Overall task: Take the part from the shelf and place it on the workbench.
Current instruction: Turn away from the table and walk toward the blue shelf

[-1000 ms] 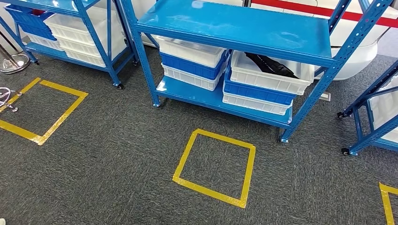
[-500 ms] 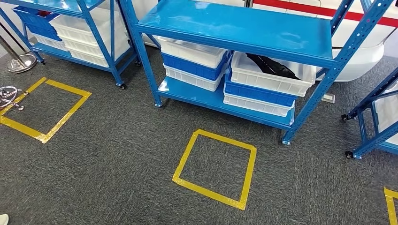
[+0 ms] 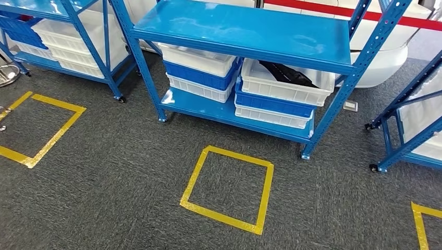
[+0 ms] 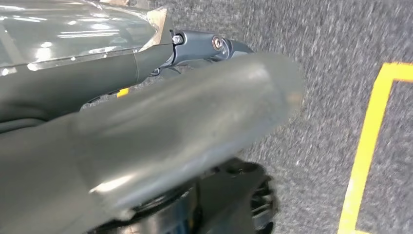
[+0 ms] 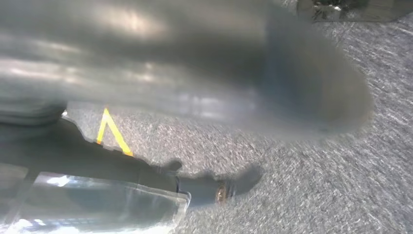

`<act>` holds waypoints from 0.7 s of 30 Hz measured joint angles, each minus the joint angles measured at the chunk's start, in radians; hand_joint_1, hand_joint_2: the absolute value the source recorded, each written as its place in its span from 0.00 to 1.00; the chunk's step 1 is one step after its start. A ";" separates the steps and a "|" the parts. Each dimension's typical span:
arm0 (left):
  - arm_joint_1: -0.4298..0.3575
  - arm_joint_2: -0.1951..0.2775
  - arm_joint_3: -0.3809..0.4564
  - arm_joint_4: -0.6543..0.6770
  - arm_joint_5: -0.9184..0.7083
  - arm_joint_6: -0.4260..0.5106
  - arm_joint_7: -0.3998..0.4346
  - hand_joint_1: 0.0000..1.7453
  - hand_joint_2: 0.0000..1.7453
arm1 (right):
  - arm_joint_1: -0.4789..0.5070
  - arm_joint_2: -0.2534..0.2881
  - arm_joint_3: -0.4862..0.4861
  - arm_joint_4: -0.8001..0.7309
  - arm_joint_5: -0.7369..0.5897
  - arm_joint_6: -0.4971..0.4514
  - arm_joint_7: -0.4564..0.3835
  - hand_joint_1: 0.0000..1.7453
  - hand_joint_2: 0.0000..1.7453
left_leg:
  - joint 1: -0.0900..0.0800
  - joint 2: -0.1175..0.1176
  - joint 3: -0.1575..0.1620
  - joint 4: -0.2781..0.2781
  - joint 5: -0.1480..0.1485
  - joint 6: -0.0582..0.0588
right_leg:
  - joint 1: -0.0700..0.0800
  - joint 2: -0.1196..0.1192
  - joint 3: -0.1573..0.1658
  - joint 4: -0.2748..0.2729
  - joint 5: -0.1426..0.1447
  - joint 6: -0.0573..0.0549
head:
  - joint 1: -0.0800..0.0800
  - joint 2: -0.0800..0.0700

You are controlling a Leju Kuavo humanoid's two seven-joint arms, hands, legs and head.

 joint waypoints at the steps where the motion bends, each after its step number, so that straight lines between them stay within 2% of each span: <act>1: 0.000 -0.001 0.000 0.000 0.000 0.001 -0.001 0.00 0.00 | 0.000 0.000 0.000 0.000 0.001 0.000 0.000 0.00 0.00 | -0.004 0.003 0.010 -0.016 0.000 0.004 | 0.001 0.000 0.007 -0.003 0.007 0.010 | 0.000 0.000; 3: 0.000 -0.001 0.000 0.000 0.001 0.002 -0.001 0.00 0.00 | 0.002 0.002 0.000 0.000 0.004 0.000 0.001 0.00 0.00 | -0.002 0.004 0.040 -0.054 0.011 0.009 | 0.002 -0.006 0.020 0.004 0.011 0.024 | -0.004 0.000; 4: 0.000 -0.001 0.000 0.000 0.001 0.002 -0.001 0.00 0.00 | 0.002 0.002 0.000 0.000 0.005 0.000 0.001 0.00 0.00 | 0.001 0.005 0.055 -0.068 0.016 0.009 | 0.003 -0.011 0.013 0.021 0.001 0.025 | -0.004 0.000; 5: -0.001 -0.002 0.000 0.000 0.002 0.003 -0.001 0.00 0.00 | 0.000 0.001 0.000 0.000 0.006 0.000 0.001 0.00 0.00 | 0.005 0.007 0.065 -0.079 0.019 0.007 | 0.003 -0.015 -0.007 0.058 -0.019 0.021 | -0.003 0.000; 7: -0.002 -0.002 0.001 0.000 0.002 0.003 -0.001 0.00 0.00 | -0.003 -0.002 0.000 0.000 0.007 0.000 0.001 0.00 0.00 | 0.006 0.010 0.070 -0.083 0.016 -0.001 | -0.001 -0.018 -0.078 0.177 -0.068 0.017 | -0.002 0.000; 8: -0.001 -0.003 0.001 0.000 0.003 0.003 -0.001 0.00 0.00 | -0.003 -0.004 0.000 0.000 0.007 0.000 0.001 0.00 0.00 | 0.006 0.011 0.071 -0.083 0.013 -0.005 | -0.004 -0.019 -0.114 0.228 -0.085 0.023 | -0.002 0.000; 9: 0.000 -0.003 0.001 0.000 0.003 0.003 -0.001 0.00 0.00 | -0.001 -0.006 0.000 0.000 0.007 0.000 0.002 0.00 0.00 | 0.007 0.012 0.073 -0.083 0.009 -0.011 | -0.008 -0.020 -0.136 0.251 -0.088 0.030 | -0.002 0.000; 10: 0.001 -0.004 0.001 0.001 0.003 0.003 -0.001 0.00 0.00 | 0.001 -0.007 0.000 0.000 0.007 0.000 0.002 0.00 0.00 | 0.010 0.012 0.078 -0.082 0.005 -0.017 | -0.012 -0.021 -0.138 0.234 -0.071 0.041 | -0.002 0.000; 12: 0.002 -0.005 0.001 0.001 0.003 0.003 -0.001 0.00 0.00 | 0.004 -0.010 0.000 0.000 0.008 0.000 0.003 0.00 0.00 | 0.017 0.013 0.088 -0.076 -0.007 -0.035 | -0.021 -0.029 -0.097 0.106 0.001 0.061 | -0.001 0.000; 13: 0.002 -0.005 0.001 0.001 0.003 0.003 -0.002 0.00 0.00 | 0.004 -0.010 0.000 0.001 0.008 0.000 0.003 0.00 0.00 | 0.019 0.014 0.091 -0.069 -0.015 -0.045 | -0.023 -0.034 -0.077 0.043 0.029 0.064 | 0.001 0.000; 14: 0.001 -0.005 0.001 0.001 0.003 0.003 -0.002 0.00 0.00 | 0.003 -0.009 0.000 0.001 0.008 0.000 0.003 0.00 0.00 | 0.019 0.016 0.092 -0.063 -0.023 -0.055 | -0.023 -0.040 -0.064 0.002 0.045 0.059 | 0.003 0.000; 15: 0.000 -0.005 0.001 0.001 0.003 0.003 -0.002 0.00 0.00 | 0.001 -0.008 0.000 0.001 0.009 0.000 0.004 0.00 0.00 | 0.017 0.018 0.092 -0.057 -0.031 -0.063 | -0.022 -0.044 -0.059 -0.015 0.052 0.048 | 0.004 0.000; 17: -0.001 -0.004 0.001 0.001 0.003 0.003 -0.004 0.00 0.00 | 0.000 -0.008 0.000 0.002 0.009 0.000 0.004 0.00 0.00 | 0.018 0.020 0.094 -0.049 -0.038 -0.075 | -0.022 -0.043 -0.057 -0.014 0.052 0.021 | -0.001 0.000; 19: -0.002 -0.004 0.001 0.001 0.003 0.002 -0.005 0.00 0.00 | 0.002 -0.007 0.000 0.002 0.008 0.000 0.005 0.00 0.00 | 0.024 0.018 0.091 -0.025 -0.052 -0.085 | -0.025 -0.038 -0.044 -0.014 0.055 0.006 | -0.006 0.000; 20: -0.002 -0.004 0.001 0.001 0.002 0.002 -0.006 0.00 0.00 | 0.003 -0.007 0.000 0.002 0.007 -0.001 0.005 0.00 0.00 | 0.027 0.017 0.075 0.008 -0.071 -0.091 | -0.026 -0.037 -0.037 -0.014 0.054 0.002 | -0.007 0.000; 21: -0.003 -0.004 0.000 0.001 0.002 0.001 -0.006 0.00 0.00 | 0.002 -0.007 0.000 0.002 0.007 -0.001 0.005 0.00 0.00 | 0.029 0.015 0.045 0.061 -0.098 -0.097 | -0.025 -0.036 -0.035 -0.015 0.051 -0.002 | -0.008 0.000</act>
